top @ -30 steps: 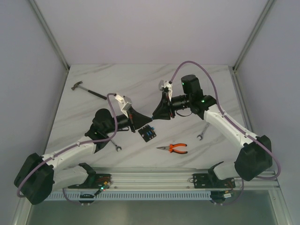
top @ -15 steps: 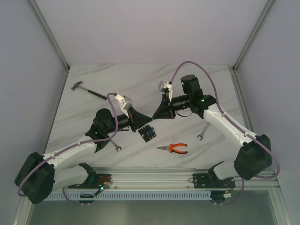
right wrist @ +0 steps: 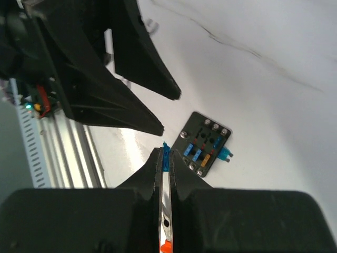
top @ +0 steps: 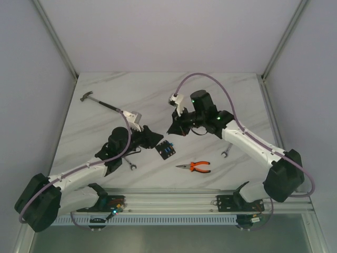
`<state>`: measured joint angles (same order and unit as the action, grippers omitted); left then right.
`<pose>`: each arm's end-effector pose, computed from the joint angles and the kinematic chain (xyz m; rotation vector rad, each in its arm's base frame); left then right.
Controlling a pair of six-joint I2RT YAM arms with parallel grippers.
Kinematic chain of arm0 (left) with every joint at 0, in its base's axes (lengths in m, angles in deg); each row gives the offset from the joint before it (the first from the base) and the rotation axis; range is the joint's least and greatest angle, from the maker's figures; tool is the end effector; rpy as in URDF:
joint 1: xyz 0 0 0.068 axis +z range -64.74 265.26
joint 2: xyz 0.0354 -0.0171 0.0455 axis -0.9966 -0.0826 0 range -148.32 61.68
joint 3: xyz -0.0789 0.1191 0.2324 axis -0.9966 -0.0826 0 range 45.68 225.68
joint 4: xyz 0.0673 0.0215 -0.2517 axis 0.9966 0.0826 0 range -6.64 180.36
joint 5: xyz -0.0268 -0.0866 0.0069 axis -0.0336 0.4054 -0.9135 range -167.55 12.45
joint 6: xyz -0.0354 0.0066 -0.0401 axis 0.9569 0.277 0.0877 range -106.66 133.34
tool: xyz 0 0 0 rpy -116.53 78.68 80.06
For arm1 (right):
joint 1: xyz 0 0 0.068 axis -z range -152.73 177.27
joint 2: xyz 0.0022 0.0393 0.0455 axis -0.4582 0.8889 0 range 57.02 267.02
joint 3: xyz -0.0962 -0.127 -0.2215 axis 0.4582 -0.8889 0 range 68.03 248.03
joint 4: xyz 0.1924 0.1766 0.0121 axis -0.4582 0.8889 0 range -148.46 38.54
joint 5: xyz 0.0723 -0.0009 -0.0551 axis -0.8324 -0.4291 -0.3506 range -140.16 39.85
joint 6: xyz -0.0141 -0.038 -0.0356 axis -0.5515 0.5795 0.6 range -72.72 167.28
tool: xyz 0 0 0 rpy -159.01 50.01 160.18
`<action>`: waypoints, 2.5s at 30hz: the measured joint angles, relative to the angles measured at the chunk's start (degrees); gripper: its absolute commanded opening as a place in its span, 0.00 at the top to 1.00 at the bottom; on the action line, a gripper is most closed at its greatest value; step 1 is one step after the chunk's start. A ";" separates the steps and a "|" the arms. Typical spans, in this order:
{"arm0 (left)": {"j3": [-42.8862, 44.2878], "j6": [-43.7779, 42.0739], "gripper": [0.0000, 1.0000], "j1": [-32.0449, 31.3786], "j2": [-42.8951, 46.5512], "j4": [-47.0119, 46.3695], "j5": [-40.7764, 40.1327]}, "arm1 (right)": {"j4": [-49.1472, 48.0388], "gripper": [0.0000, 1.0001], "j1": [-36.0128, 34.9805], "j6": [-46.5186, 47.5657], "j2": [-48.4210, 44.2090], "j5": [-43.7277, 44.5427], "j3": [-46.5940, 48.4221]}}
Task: Snap on the fuse box
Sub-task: Pick up the fuse from the center of the board, then install the fuse at the fuse box base.
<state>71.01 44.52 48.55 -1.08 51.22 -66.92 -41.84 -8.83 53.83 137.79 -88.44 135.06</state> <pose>0.1874 -0.1479 0.2369 0.2348 1.7561 -1.0349 0.2437 0.2051 0.3226 -1.1480 1.7969 1.0076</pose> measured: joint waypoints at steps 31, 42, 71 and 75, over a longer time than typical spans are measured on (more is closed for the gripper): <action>-10.60 28.92 0.47 1.84 -12.90 -2.75 -7.19 | 8.87 1.00 -16.85 -14.16 24.61 44.65 11.41; -10.60 30.84 0.49 1.84 -17.42 -6.86 -4.37 | 8.85 1.00 -16.90 -15.23 28.24 45.81 11.67; -8.68 31.74 0.62 1.88 -22.69 -8.87 -2.25 | 8.87 1.00 -17.64 -18.73 29.99 48.96 12.48; -8.68 31.78 0.63 1.88 -22.75 -8.85 -2.25 | 8.90 1.00 -17.70 -19.04 29.99 50.18 12.48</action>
<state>62.33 76.30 50.43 -23.83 42.37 -69.17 -32.95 -26.53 34.79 167.78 -38.25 147.54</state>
